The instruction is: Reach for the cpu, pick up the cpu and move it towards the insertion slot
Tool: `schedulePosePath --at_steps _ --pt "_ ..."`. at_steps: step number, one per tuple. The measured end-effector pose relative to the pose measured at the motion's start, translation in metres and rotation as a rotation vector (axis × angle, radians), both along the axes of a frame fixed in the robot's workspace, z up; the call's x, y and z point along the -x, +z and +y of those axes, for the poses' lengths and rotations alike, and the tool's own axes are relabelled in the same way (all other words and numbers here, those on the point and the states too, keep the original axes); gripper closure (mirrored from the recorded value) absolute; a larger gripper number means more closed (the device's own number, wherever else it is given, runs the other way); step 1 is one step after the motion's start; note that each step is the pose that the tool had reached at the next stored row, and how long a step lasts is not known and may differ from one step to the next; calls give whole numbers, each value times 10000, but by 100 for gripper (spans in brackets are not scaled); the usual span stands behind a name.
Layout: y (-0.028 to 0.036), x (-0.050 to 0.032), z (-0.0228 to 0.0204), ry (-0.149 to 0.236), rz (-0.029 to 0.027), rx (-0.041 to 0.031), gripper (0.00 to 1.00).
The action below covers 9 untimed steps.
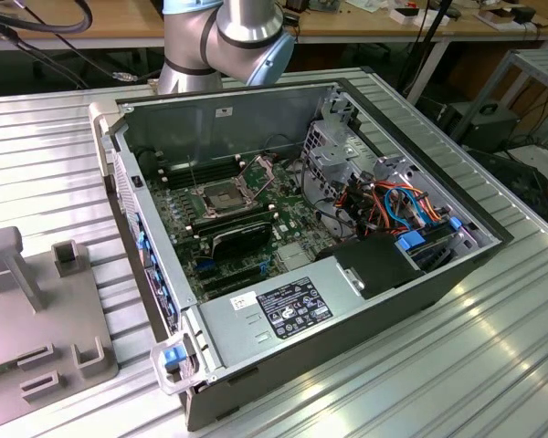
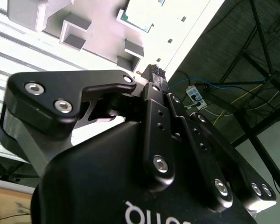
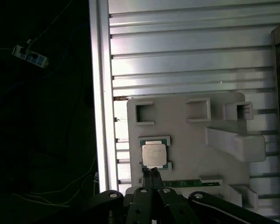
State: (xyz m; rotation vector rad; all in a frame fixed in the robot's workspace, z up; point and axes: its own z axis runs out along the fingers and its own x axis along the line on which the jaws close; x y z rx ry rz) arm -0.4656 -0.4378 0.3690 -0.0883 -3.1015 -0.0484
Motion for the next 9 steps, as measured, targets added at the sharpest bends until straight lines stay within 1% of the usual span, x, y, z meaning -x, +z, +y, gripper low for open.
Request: schedulePosePath --at_steps 8,9 --pt "-2 0 -1 2 0 0 89" --pt "-2 0 -2 3 0 0 83"
